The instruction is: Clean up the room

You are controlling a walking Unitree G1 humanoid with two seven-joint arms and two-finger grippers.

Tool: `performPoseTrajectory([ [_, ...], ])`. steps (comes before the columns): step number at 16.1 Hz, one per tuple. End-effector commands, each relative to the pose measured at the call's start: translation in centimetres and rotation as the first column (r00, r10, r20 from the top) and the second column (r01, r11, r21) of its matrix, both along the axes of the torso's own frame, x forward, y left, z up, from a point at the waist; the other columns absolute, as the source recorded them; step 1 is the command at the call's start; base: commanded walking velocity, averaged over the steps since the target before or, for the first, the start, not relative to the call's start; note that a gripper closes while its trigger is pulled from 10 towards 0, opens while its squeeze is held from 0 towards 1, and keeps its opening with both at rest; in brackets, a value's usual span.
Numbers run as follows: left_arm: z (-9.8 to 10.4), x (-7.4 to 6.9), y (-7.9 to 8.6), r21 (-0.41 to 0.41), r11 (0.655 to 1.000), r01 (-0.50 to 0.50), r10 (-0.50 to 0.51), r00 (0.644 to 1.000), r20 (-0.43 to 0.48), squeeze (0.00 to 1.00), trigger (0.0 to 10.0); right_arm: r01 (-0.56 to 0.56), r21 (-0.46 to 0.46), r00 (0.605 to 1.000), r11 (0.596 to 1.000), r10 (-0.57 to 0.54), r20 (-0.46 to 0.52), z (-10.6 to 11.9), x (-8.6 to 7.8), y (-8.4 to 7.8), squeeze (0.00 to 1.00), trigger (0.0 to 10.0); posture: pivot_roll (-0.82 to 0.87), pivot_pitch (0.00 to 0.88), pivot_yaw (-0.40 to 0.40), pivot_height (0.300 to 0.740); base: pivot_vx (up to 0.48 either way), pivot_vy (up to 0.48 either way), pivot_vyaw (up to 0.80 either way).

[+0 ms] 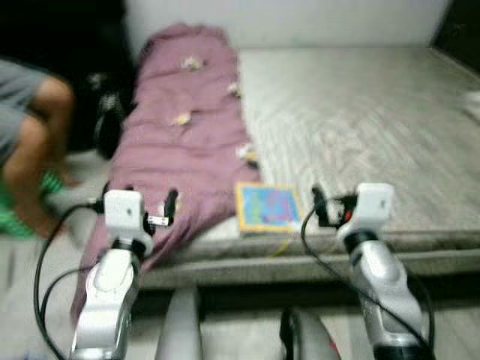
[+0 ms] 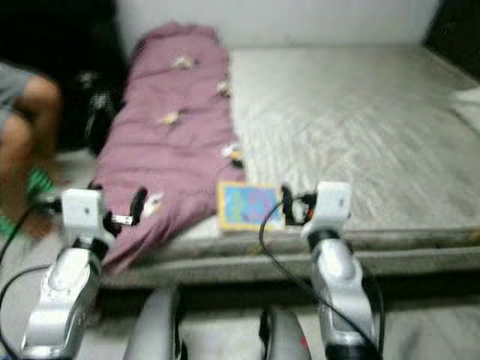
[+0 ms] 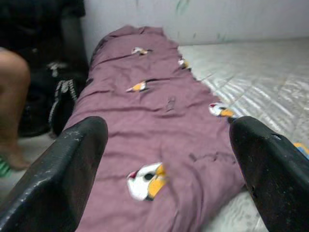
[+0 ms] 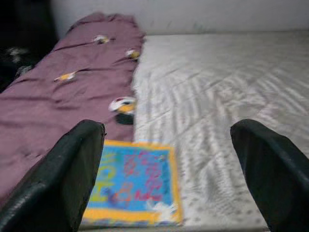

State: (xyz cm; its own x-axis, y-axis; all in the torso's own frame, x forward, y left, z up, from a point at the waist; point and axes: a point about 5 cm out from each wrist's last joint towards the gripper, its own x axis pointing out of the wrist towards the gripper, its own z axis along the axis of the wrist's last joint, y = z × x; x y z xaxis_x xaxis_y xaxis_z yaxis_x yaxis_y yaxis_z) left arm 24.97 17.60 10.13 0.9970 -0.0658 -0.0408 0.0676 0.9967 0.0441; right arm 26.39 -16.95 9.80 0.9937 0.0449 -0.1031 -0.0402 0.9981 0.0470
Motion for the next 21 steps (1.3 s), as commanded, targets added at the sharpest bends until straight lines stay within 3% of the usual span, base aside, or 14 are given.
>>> performPoseTrajectory([
  [1, 1.2, 0.5, 0.2, 0.01, 1.0, -0.014, 0.014, 0.999, 0.044, 0.0, 10.0, -0.012, 0.004, 0.999, 1.0, 0.012, 0.03, 0.8, 0.4, 0.2, 0.0, 10.0, 0.0, 0.0, -0.012, 0.621, 0.0, 0.0, 0.0],
  [15, 2.2, 0.8, -0.1, -0.022, 1.0, -0.013, 0.015, 0.998, 0.065, 0.0, 10.0, -0.035, -0.019, 0.999, 0.999, 0.036, 0.021, 1.0, 0.4, -0.1, 0.0, 10.0, 0.01, 0.0, -0.034, 0.621, 0.0, 0.0, 0.0],
  [17, 2.2, 1.1, 0.1, -0.022, 1.0, -0.019, 0.021, 0.997, 0.069, 0.0, 10.0, -0.038, -0.017, 0.999, 0.999, 0.038, 0.021, 1.1, 0.2, -0.1, 0.0, 10.0, -0.01, 0.0, -0.027, 0.603, 0.0, 0.0, 0.0],
  [19, 1.9, 2.4, 0.5, -0.053, 0.996, -0.069, 0.072, 0.996, 0.05, 0.0, 10.0, -0.031, -0.005, 0.999, 1.0, 0.031, 0.041, 1.6, 0.0, -0.3, 0.0, 10.0, -0.03, 0.0, -0.019, 0.573, 0.0, 0.0, 0.0],
  [21, 2.4, 3.1, 0.0, -0.044, 0.998, -0.039, 0.042, 0.996, 0.072, 0.0, 10.0, -0.034, -0.018, 0.999, 0.999, 0.034, 0.036, 1.5, -0.2, -0.2, 0.0, 10.0, -0.04, 0.0, -0.02, 0.558, 0.0, 0.0, 0.0],
])
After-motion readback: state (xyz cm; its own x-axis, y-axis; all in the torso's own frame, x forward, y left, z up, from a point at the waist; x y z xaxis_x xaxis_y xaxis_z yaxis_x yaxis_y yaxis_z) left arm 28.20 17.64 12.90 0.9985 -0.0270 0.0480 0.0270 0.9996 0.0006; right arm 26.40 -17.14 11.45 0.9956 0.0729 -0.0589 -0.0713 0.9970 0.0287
